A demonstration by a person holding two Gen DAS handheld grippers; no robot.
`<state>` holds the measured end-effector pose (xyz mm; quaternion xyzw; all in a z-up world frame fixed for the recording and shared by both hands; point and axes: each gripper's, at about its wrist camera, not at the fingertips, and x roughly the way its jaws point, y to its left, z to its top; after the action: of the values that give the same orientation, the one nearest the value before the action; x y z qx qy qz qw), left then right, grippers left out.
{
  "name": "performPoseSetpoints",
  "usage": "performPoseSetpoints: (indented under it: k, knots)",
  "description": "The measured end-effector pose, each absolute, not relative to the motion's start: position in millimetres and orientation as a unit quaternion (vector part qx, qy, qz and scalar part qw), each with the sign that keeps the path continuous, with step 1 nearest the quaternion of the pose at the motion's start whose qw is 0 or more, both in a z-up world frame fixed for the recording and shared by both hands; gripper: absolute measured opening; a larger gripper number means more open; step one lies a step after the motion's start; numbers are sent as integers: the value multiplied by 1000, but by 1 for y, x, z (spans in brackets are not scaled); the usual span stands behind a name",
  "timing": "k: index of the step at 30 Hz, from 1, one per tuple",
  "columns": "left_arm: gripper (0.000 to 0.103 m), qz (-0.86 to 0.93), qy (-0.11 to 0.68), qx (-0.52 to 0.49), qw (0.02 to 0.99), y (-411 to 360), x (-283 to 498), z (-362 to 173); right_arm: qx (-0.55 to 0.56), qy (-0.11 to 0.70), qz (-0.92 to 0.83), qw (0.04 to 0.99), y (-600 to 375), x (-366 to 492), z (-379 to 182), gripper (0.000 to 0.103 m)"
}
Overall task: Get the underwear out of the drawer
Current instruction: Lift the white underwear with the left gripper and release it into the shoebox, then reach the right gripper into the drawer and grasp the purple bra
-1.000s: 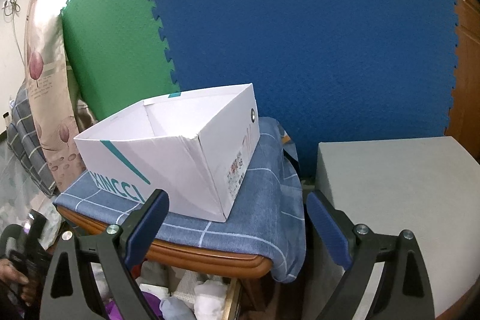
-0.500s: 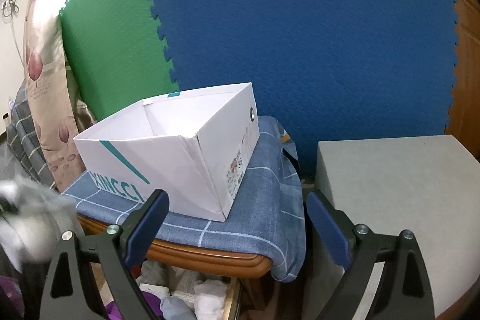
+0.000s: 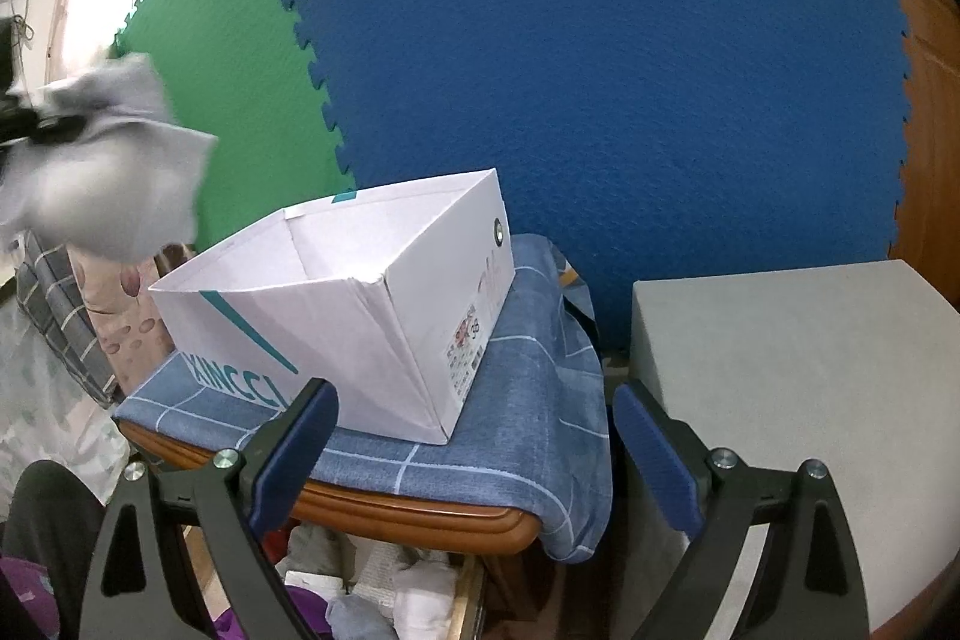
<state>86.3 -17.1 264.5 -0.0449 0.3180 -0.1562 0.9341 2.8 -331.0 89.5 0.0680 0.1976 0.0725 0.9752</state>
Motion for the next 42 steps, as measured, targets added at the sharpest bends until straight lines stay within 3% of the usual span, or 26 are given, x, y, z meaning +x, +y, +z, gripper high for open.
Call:
performPoseSetpoints:
  k: [8,15,17,19,20,21,22,24,26,28,34,42]
  knots:
    - [12,-127,350,-3,928,-37,197,210,81,197,73,974,-339,1,90,96]
    - [13,-97,369,34,924,-49,238,178,87,197,74,974,-344,-1,90,96]
    - [19,-94,382,40,919,-50,244,171,87,198,75,973,-343,-1,90,96]
    - [34,-85,394,44,914,-50,252,165,85,199,76,973,-342,0,91,96]
    - [35,-84,394,44,914,-49,253,164,84,199,77,973,-341,0,91,96]
    - [48,-81,394,45,915,-49,253,164,82,199,78,973,-340,0,91,96]
    - [68,-76,394,49,915,-50,255,164,81,199,78,974,-340,-1,92,96]
    - [79,-58,376,57,923,-50,251,167,78,200,80,973,-339,-1,92,96]
    - [80,-58,343,47,936,-47,239,176,75,201,81,973,-337,-2,93,96]
    - [90,-67,315,26,946,-39,226,186,73,203,85,973,-336,-2,93,96]
    - [102,-83,244,-35,966,0,158,203,49,233,151,959,-315,-4,88,96]
    - [102,-70,302,-51,949,77,79,152,-84,340,325,878,-225,-8,51,96]
